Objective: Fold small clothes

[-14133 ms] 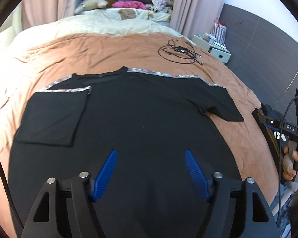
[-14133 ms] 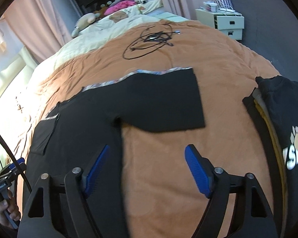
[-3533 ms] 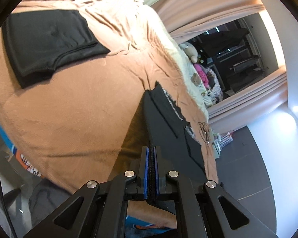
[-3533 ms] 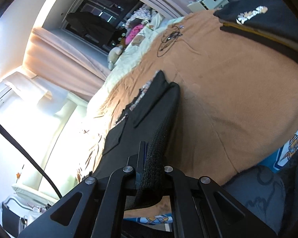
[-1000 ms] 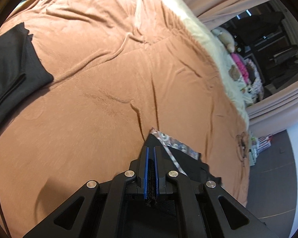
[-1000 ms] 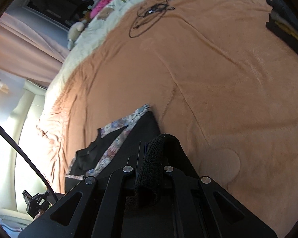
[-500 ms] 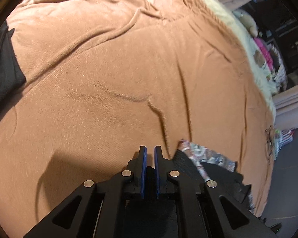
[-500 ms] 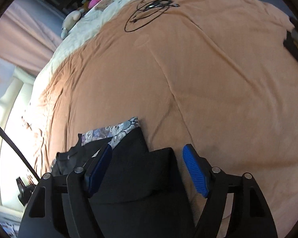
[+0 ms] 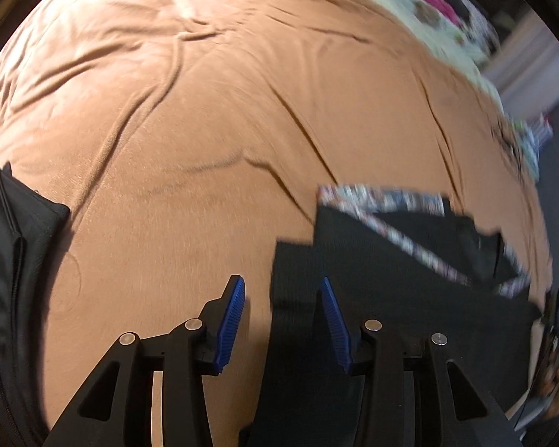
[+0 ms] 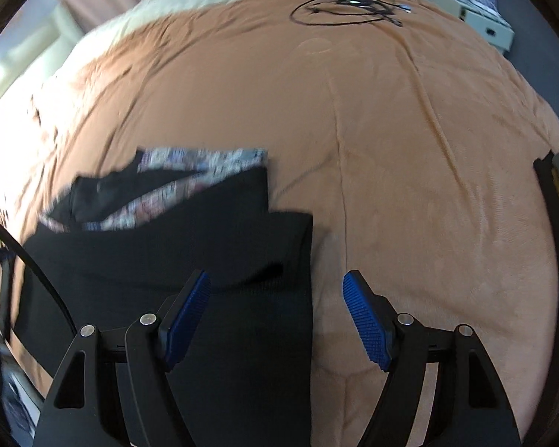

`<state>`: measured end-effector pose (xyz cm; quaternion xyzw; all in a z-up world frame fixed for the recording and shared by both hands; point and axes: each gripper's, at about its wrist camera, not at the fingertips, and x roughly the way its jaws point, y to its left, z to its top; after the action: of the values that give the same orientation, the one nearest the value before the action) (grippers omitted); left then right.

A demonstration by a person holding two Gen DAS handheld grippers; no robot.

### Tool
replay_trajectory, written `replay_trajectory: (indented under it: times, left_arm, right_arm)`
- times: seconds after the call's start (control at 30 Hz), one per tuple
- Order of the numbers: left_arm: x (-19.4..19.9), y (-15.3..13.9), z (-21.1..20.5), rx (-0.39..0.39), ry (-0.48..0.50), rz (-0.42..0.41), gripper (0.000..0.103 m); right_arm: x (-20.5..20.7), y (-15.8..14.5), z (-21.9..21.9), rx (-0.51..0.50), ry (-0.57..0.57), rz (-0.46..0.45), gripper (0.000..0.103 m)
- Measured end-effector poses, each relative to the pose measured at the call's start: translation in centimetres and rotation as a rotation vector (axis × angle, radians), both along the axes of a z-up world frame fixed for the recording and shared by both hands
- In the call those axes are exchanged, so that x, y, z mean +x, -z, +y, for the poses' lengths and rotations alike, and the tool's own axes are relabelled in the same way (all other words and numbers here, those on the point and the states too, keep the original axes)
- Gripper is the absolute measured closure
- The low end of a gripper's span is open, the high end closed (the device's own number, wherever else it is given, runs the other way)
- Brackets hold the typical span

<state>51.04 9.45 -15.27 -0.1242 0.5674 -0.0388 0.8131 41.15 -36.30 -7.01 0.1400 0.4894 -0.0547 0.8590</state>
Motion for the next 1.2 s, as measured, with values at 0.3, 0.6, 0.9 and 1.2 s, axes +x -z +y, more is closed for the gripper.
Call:
replay_trajectory:
  times: [0.3, 0.6, 0.9, 1.2]
  left_arm:
    - [-2.0, 2.2, -2.4, 0.148, 0.122, 0.07, 0.043]
    - [0.1, 4.2, -2.8, 0.231, 0.099, 0.066, 0.041]
    - [5.0, 4.6, -2.9, 0.24, 0.057, 0.023, 0.041]
    - [8.8, 4.4, -2.0, 0.152, -0.029, -0.015, 0.04]
  right_arm:
    - [0.1, 1.9, 2.4, -0.139, -0.068, 0.109, 0.03]
    - [2.9, 3.2, 1.6, -0.183, -0.015, 0.124, 0.03]
    - [7.8, 4.1, -0.8, -0.149, 0.047, 0.103, 0.03]
    - [11.1, 4.8, -2.6, -0.113, 0.115, 0.061, 0.03]
